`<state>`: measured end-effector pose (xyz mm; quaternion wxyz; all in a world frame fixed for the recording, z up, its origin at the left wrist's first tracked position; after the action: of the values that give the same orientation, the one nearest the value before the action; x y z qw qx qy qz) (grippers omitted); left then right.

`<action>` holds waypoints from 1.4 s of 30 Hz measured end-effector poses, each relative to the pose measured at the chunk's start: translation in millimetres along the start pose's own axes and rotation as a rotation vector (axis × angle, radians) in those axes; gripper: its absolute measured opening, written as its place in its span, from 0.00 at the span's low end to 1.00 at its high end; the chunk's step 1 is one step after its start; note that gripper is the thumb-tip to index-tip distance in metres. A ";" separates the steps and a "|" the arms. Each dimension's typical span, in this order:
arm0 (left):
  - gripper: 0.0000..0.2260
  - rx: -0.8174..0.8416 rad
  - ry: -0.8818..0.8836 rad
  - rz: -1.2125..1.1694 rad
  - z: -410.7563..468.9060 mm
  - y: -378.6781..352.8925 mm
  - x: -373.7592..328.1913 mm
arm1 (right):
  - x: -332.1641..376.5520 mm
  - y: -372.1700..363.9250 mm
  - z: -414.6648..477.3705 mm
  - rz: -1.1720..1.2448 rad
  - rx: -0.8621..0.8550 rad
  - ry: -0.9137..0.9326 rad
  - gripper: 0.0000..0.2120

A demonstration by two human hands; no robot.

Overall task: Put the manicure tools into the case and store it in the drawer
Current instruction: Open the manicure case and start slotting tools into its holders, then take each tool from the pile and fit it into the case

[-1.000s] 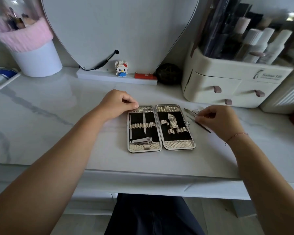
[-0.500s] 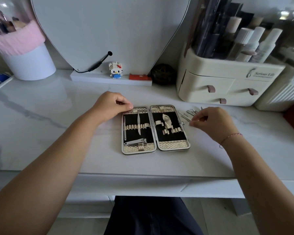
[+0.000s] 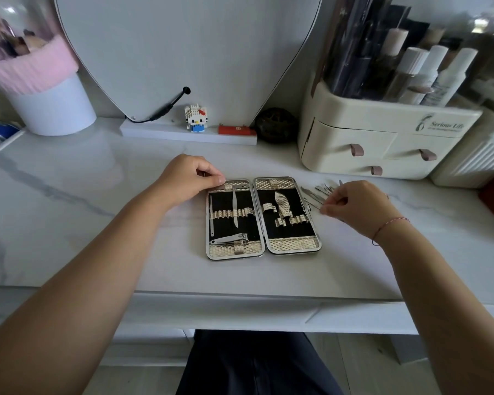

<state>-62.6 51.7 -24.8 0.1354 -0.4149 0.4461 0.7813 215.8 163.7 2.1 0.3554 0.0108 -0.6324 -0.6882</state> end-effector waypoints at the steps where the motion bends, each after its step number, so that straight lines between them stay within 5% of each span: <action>1: 0.04 0.000 0.001 -0.002 0.0 0.0 -0.2 | 0.9 0.0 -0.4 -0.008 0.008 0.012 0.04; 23: 0.03 0.008 0.014 -0.002 0.3 0.4 0.7 | 4.2 0.6 -2.5 -0.007 0.054 0.060 0.06; 29: 0.04 0.016 0.031 -0.004 1.1 2.3 0.9 | 16.0 6.6 8.0 0.244 -0.050 0.070 0.04; 36: 0.06 0.036 0.043 0.002 3.4 3.0 1.4 | 72.2 -3.8 27.8 0.549 -0.086 0.146 0.20; 42: 0.05 0.060 0.047 -0.011 4.5 7.7 1.0 | 123.8 -48.8 31.5 0.844 0.210 0.049 0.15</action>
<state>-70.1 50.8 -20.0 0.1415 -0.4313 0.4702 0.7569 85.5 126.1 19.3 0.6176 -0.1962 -0.6392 -0.4141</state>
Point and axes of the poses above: each hand's wrist, its own z-axis towards the middle knuckle, its own y-axis out of the back of the hand, x = y × z, the point moved 3 cm from there along z, towards the middle knuckle, and after that the axes turned 10 degrees about -x, right-handed, at the moved point
